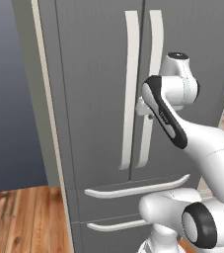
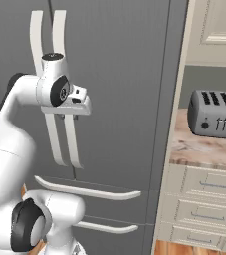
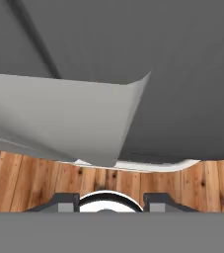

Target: Take the cake and donut from the fridge and place them on the empty tray on the dining counter.

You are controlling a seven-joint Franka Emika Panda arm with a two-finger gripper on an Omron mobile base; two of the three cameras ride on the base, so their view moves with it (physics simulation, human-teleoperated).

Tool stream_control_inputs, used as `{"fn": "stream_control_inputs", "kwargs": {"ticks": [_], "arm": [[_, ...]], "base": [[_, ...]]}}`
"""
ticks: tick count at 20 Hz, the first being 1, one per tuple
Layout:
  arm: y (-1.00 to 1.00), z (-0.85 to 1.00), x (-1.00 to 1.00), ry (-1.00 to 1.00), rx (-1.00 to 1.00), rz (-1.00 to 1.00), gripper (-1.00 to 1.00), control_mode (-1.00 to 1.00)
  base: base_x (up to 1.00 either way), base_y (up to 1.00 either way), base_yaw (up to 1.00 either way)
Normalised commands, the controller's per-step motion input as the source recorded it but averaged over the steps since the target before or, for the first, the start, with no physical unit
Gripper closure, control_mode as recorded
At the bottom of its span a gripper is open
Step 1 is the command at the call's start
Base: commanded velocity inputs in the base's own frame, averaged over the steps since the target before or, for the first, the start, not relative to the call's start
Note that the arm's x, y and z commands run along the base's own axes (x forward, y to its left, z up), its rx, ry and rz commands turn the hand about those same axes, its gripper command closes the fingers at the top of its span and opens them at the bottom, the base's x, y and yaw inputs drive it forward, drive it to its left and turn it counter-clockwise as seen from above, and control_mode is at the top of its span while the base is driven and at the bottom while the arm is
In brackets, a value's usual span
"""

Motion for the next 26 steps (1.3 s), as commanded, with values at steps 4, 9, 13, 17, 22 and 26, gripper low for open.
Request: {"fn": "stream_control_inputs", "kwargs": {"ticks": [4, 9, 13, 17, 22, 26], "arm": [[0.0, 0.06, -0.55, -0.17, 0.0, 0.0, -1.0, -1.0], [0.0, 0.18, -0.99, -0.46, 0.0, -0.02, -1.0, -1.0], [0.0, 0.3, -0.89, -0.24, 0.01, -0.01, -1.0, -1.0], [0.0, 0.77, -0.78, -0.07, 0.0, 0.0, -1.0, -1.0], [-0.02, 0.58, -0.79, 0.0, 0.04, 0.0, -1.0, 1.0], [0.0, 0.0, 0.0, 0.0, 0.0, 0.0, -1.0, 1.0]], "base": [[0.0, 0.0, 0.0], [0.0, 0.0, 0.0], [0.0, 0.0, 0.0], [0.0, 0.0, 0.0], [-0.19, 0.0, 0.0], [-0.75, 0.0, 0.0]]}}
